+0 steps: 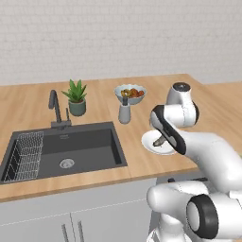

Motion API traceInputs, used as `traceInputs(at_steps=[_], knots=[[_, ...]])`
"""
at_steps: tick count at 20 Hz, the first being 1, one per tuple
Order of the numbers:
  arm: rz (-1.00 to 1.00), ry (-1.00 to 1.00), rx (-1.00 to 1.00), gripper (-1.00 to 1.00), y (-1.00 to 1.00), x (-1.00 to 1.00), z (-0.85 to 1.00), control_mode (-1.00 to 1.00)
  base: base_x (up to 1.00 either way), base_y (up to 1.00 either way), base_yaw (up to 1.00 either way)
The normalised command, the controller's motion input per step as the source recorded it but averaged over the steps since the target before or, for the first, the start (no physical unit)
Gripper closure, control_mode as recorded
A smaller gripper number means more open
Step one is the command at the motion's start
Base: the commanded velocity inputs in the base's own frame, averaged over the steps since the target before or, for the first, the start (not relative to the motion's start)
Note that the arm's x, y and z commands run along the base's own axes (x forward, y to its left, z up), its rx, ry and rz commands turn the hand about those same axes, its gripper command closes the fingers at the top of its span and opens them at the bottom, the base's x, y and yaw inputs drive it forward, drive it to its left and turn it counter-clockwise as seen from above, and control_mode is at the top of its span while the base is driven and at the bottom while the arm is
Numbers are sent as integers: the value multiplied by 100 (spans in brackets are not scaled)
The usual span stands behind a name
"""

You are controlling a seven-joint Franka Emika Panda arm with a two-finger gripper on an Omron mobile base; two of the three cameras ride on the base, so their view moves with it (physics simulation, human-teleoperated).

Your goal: Pick up the knife from the drawer and place it on the cutting board. Then place the meat from the plate to the cutting board.

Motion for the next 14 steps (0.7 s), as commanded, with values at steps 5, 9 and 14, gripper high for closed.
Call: traceInputs(at_steps=[5, 9, 14], knots=[[0, 3, 1, -100, -6, 14, -52, -100, 0, 0, 0], [0, 2, 0, -100, -4, 0, -58, -100, 0, 0, 0], [0, 5, 0, -100, -2, 0, -40, -100, 0, 0, 0]])
